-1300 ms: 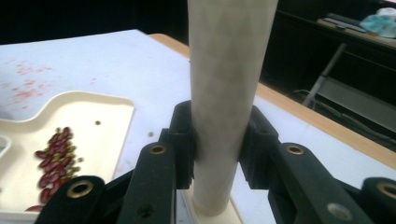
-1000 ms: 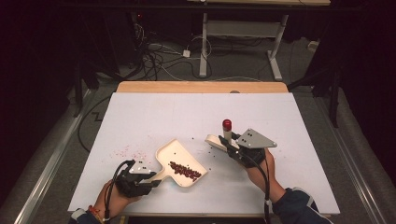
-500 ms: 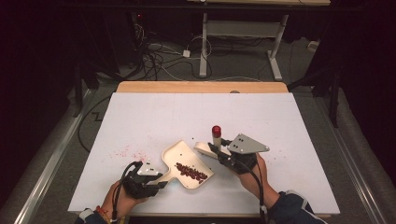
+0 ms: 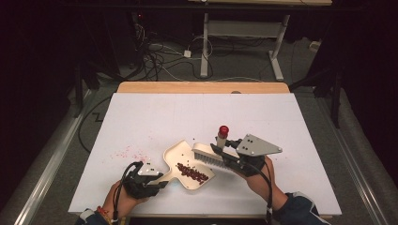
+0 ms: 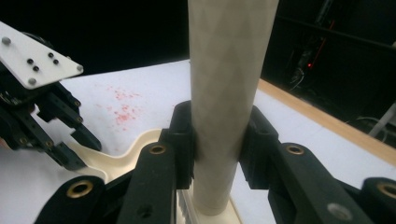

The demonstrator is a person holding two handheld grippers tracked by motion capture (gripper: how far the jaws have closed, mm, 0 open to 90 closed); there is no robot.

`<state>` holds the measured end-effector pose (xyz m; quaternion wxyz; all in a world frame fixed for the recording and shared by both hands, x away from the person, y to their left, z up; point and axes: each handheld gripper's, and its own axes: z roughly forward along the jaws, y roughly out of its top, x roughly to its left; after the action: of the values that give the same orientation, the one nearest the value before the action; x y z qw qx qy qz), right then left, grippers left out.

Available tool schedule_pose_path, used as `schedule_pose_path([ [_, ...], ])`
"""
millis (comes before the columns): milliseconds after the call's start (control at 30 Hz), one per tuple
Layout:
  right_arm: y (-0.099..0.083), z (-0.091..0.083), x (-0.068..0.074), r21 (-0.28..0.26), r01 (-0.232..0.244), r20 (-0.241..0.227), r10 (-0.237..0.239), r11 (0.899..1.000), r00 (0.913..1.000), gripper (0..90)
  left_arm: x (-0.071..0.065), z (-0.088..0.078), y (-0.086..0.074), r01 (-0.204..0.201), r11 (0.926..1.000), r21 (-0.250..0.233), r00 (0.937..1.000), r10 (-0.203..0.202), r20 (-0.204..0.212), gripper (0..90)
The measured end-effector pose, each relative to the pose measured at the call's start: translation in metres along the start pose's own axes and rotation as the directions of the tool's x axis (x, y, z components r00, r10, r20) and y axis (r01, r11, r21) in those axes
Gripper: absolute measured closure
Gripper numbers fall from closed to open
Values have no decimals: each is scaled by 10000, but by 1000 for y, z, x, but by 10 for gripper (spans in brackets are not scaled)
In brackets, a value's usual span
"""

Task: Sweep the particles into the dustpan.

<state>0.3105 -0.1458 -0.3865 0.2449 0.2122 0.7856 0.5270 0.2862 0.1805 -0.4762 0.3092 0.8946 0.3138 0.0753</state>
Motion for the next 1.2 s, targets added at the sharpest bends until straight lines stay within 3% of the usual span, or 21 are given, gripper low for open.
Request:
schedule_pose_path([
  [167, -8, -12, -14, 172, -37, 555, 28, 9998, 9985, 703, 0, 0, 0, 0, 10000, -12, 10000, 0, -9, 630],
  [267, -14, -19, -17, 533, 222, 906, -270, 9983, 9955, 703, 0, 0, 0, -19, 10000, -10, 10000, 19, -33, 629],
  [533, -22, -28, -6, 1077, 360, -158, -345, 9935, 9993, 704, 0, -2, -3, 127, 9999, -78, 9998, -128, -138, 630],
  [633, -21, -24, 3, 1068, 311, -401, -270, 9938, 9988, 704, 1, -2, -3, 164, 9999, -52, 9997, -164, -152, 630],
  [767, -16, -15, 16, 620, 172, -537, -139, 9979, 9985, 704, 2, -1, -3, 197, 9998, -98, 9997, -199, -140, 630],
  [900, -11, -15, 18, 118, -10, -495, 16, 9999, 9988, 704, 2, -1, -3, 247, 9996, -125, 9996, -249, -117, 630],
  [1033, -8, -22, 8, -107, -140, -233, 137, 9998, 9996, 704, 2, -1, -3, 264, 9996, -114, 9996, -265, -106, 630],
  [1067, -7, -25, 5, 16, 107, 15, -107, 9999, 9999, 704, 2, -1, -3, 263, 9996, -132, 9996, -264, -114, 630],
  [1200, -10, -28, 2, 500, 478, 279, -492, 9976, 9984, 703, 2, -2, -3, 265, 9995, -184, 9996, -267, -86, 630],
])
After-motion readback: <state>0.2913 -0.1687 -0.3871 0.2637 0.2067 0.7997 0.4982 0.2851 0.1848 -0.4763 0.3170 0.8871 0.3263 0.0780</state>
